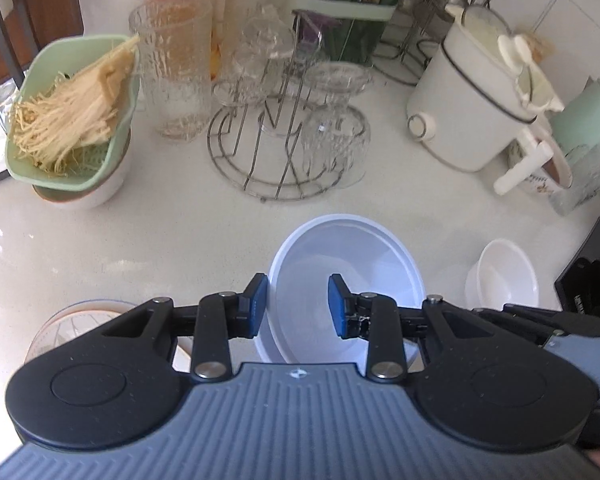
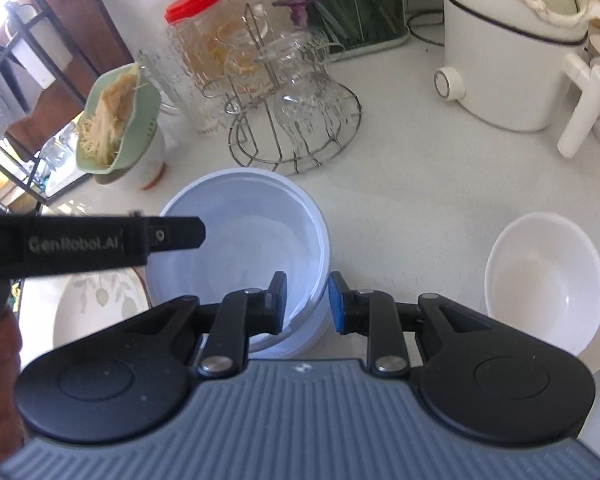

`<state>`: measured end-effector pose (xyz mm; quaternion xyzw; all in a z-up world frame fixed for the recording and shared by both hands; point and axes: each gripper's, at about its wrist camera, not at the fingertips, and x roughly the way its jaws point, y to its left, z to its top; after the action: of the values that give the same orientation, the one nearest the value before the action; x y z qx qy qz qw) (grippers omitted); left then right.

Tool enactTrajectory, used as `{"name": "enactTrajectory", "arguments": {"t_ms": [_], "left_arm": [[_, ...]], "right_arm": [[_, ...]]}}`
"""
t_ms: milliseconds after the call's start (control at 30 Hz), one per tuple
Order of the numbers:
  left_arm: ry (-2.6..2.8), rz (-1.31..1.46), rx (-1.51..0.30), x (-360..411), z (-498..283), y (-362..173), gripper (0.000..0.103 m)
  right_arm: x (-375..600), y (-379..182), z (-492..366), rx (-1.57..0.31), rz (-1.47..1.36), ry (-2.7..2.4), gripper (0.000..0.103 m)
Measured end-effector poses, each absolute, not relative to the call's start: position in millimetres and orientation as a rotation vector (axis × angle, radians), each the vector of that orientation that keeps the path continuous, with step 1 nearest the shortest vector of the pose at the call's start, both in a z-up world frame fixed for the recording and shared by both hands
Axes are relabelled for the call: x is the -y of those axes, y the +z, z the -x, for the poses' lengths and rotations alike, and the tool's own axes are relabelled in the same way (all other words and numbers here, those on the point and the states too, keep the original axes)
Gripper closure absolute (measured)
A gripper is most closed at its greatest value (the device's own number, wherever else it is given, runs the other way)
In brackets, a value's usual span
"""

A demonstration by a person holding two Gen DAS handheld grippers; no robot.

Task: Organize plates and bowls
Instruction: 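Lower the translucent bowl into the white bowl and open the left tool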

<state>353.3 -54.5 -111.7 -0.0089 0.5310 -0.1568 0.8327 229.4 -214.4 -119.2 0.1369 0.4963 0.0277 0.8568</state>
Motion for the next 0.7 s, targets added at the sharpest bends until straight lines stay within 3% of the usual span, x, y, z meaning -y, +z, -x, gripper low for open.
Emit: {"name": "enactTrajectory", "arguments": {"t_ms": [200,300,367,467,700], "left_arm": [[-0.328,0.028,-1.163,46,-354,-120,0.066],[-0.336,0.063,-1.169,37,-355,-117,0.051],[-0.338,0.085,-1.160,32,-355,-114,0.047],[-0.347,0.103,-1.143,28,-354,-107,0.047],[-0.357,0.134,-1.094,26,-350,-85,0.047]], "right_arm": [[209,-126,-231,-1.065,-0.286,0.073,0.077],[207,-120,-230,-1.037,-0.277,0.092,0.077],[207,-116,-229,-1.015,-0.281,0.105,0.076],[206,-106,-228,-0.985,-0.266,0.110,0.066],[211,-82,-220,-0.903,-0.260,0.083,0.066]]}}
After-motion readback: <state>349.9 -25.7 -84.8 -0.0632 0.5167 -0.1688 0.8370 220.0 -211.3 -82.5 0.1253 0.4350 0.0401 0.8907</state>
